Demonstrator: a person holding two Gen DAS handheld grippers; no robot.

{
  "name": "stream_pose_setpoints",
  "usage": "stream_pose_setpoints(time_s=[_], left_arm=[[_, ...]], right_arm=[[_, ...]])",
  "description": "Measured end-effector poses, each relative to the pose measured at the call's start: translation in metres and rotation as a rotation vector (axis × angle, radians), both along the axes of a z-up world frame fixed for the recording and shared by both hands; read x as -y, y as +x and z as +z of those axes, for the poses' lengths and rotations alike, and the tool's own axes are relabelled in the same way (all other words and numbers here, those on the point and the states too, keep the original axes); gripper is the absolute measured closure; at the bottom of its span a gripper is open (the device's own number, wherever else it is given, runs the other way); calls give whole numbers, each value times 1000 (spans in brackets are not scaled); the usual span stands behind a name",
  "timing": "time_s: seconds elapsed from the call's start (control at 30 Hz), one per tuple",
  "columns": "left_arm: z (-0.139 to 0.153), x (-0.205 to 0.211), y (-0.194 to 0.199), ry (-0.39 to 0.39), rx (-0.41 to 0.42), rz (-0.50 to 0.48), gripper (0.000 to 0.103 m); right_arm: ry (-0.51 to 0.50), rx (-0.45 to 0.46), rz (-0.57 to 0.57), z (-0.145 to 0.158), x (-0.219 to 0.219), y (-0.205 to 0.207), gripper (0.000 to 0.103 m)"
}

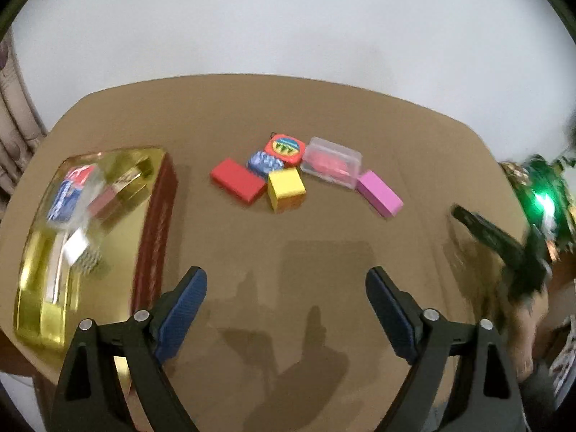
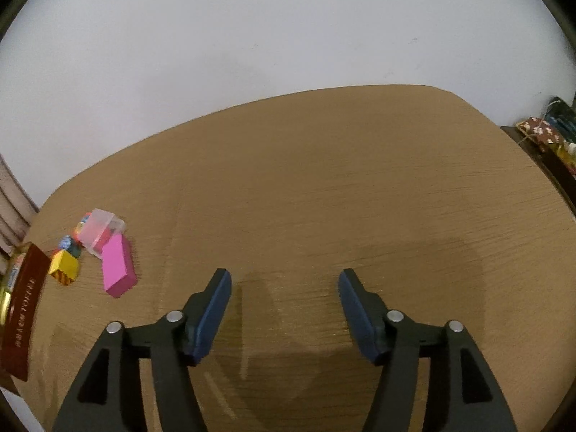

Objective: Organize rigid objects
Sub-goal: 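Grasp the yellow cube with the left gripper, then lower the yellow cube into the tin tray and open the left gripper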

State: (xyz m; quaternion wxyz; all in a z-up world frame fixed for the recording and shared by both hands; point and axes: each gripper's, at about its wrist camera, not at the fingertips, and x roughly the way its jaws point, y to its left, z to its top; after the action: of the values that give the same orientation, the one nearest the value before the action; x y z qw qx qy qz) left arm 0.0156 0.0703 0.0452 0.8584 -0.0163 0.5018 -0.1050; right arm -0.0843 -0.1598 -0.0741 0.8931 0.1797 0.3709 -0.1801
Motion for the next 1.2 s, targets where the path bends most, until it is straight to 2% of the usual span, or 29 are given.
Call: stream_pose_setpoints(time_s=[0.03,0.1,0.3,0.53,0.6,0.7,0.8,0.83,0.87,1.07,1.2], left_arm=[[-4,7,17,-28,-16,-14,25],[-11,15,34,-29,-39,-19,31],[-35,29,77,11,-98,0,32],[-54,34,95,36,-128,20,32],[-54,37,97,45,-107,12,32],[-55,44,101,49,-108,-15,39],[-61,52,107,46,-131,-30,58],[-64,53,109,41,-147,-37,70],[-69,54,111,30,-172,-39,77],[-65,55,100,-1,-141,-41,77],[-63,47,73,-69,-157,-31,77]], right_arm=[[9,6,5,-1,5,-1,38],[31,36,21,0,13,-7,38],[62,90,24,6,29,-25,38],[74,118,24,11,25,-37,38],[78,122,24,19,19,-39,38],[82,129,23,24,16,-41,38],[87,132,21,27,20,-46,38],[88,132,20,28,21,-47,38],[88,131,20,28,21,-47,38],[95,131,14,29,24,-50,38],[100,131,7,29,27,-52,38]])
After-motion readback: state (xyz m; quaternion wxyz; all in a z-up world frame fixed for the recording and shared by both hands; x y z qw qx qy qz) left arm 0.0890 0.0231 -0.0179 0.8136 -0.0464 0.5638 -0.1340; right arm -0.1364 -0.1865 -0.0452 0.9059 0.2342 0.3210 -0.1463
